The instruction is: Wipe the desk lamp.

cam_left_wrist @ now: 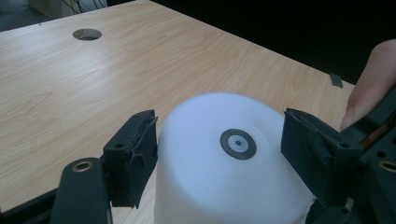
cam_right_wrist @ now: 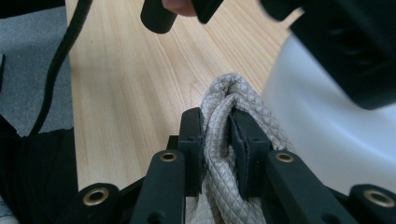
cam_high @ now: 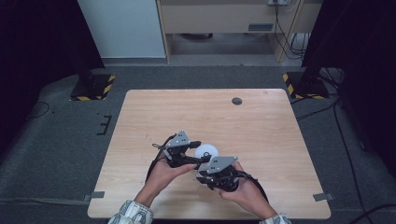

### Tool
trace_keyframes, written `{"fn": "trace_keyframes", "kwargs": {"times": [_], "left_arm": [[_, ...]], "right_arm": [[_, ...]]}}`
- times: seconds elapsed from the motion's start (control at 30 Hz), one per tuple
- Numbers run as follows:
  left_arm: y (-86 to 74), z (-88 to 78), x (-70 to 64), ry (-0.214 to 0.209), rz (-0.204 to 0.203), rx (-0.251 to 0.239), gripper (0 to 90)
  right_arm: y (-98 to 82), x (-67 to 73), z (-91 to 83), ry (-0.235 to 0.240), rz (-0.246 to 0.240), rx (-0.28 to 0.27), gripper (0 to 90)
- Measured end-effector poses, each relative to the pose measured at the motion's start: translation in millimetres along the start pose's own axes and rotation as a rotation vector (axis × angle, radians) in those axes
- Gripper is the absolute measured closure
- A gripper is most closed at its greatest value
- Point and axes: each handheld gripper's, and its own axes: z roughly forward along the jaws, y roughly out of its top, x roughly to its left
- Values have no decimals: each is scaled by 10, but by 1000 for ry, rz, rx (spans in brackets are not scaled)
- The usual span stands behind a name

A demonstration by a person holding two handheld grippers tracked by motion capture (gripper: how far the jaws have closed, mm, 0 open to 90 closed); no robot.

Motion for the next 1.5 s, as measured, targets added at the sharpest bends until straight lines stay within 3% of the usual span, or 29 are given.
{"fn": "trace_keyframes", "kwargs": {"times": [0.27,0.37,0.43,0.5,0.6,0.73,0.87,0.97,1.13,1.33,1.5], "left_arm": [[13,21,0,9,4,-4,264],[18,6,-9,47,25,-10,222],[19,-45,-10,60,9,-43,192],[19,-136,-28,79,-4,-79,178],[-36,-313,-83,111,12,-98,175],[-290,-553,-164,158,55,-46,183],[-607,-727,-189,186,64,43,248],[-689,-794,-212,202,68,98,288],[-733,-858,-196,228,22,98,340],[-799,-889,-173,260,-14,111,350],[-803,-906,-164,271,-30,109,358]], "right_arm": [[-106,-10,180,0,-4,69,750],[-149,34,195,9,-1,56,747],[-162,79,193,14,-3,40,747],[-167,132,198,16,-11,29,746],[-160,217,228,23,-20,8,745],[-147,309,330,24,-36,-2,740],[-191,331,452,24,-21,22,730],[-221,336,502,28,-13,33,719],[-209,378,540,36,-16,25,685],[-118,390,519,27,-12,19,493],[-60,394,430,23,-2,0,424]]}}
